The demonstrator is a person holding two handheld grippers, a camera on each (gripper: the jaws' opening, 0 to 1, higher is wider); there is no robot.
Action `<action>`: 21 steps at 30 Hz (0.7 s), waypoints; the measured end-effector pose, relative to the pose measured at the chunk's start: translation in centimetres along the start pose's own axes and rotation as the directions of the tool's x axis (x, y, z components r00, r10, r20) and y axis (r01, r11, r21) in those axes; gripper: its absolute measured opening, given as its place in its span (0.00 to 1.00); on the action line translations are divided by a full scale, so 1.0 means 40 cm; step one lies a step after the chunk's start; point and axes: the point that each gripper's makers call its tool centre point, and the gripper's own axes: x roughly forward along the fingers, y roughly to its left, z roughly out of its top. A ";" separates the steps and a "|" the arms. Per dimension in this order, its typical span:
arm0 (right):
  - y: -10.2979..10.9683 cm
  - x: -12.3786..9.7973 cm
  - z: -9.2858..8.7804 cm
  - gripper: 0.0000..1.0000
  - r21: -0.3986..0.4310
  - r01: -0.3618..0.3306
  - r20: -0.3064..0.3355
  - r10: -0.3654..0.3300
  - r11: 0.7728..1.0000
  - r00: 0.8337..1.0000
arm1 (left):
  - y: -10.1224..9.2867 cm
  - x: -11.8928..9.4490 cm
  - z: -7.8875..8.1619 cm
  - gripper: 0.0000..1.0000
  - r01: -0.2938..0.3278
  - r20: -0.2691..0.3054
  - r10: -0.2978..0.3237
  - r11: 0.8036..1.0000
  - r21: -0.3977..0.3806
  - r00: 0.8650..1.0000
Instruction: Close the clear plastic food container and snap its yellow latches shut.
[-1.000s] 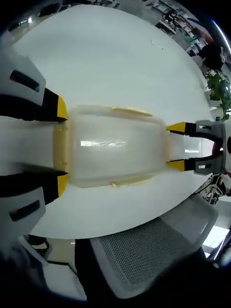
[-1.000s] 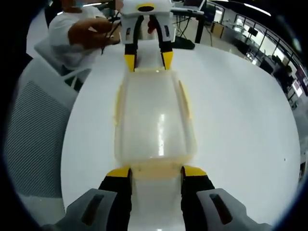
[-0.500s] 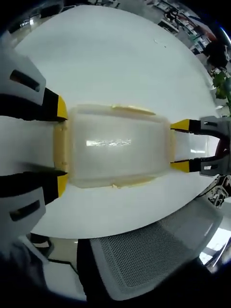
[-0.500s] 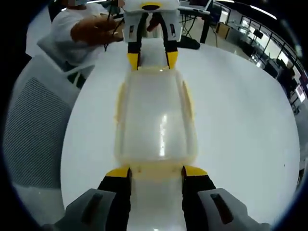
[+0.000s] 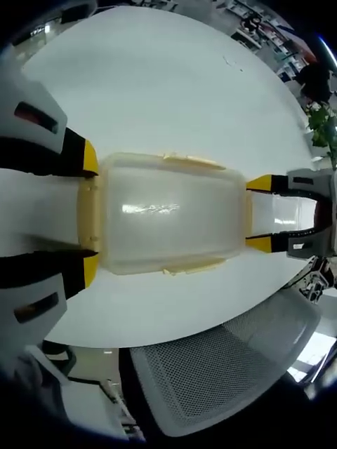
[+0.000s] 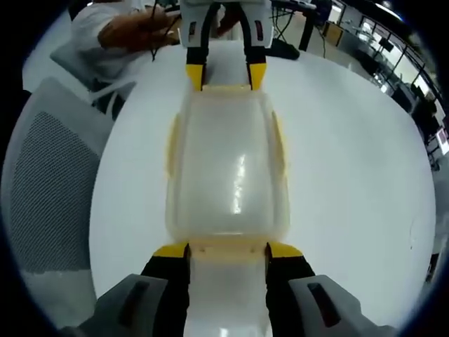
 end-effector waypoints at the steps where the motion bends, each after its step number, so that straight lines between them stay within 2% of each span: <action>1: 0.000 0.000 -0.001 0.41 0.006 0.003 -0.002 -0.003 1.000 1.000 | 0.000 0.001 -0.001 0.41 -0.001 -0.004 0.001 1.000 -0.002 1.000; 5: 0.004 0.000 -0.001 0.40 0.015 0.014 -0.004 -0.014 1.000 1.000 | -0.003 0.001 -0.001 0.40 -0.007 -0.016 0.007 1.000 0.006 1.000; 8: 0.004 -0.001 -0.001 0.40 0.009 0.015 0.008 -0.015 1.000 1.000 | -0.002 -0.001 -0.001 0.40 -0.008 -0.005 0.008 1.000 0.002 1.000; 12: 0.000 -0.003 0.000 0.40 0.011 0.011 0.020 -0.011 1.000 1.000 | -0.002 -0.002 0.002 0.39 -0.008 -0.027 0.009 1.000 0.005 1.000; 14: -0.003 -0.003 -0.001 0.40 0.005 0.013 0.018 -0.014 1.000 1.000 | 0.000 -0.004 0.002 0.40 -0.004 -0.026 0.004 1.000 -0.018 1.000; 21: 0.001 -0.029 0.004 0.40 0.016 0.009 0.046 -0.010 1.000 0.999 | -0.001 -0.025 0.011 0.39 0.002 -0.030 -0.003 1.000 -0.011 1.000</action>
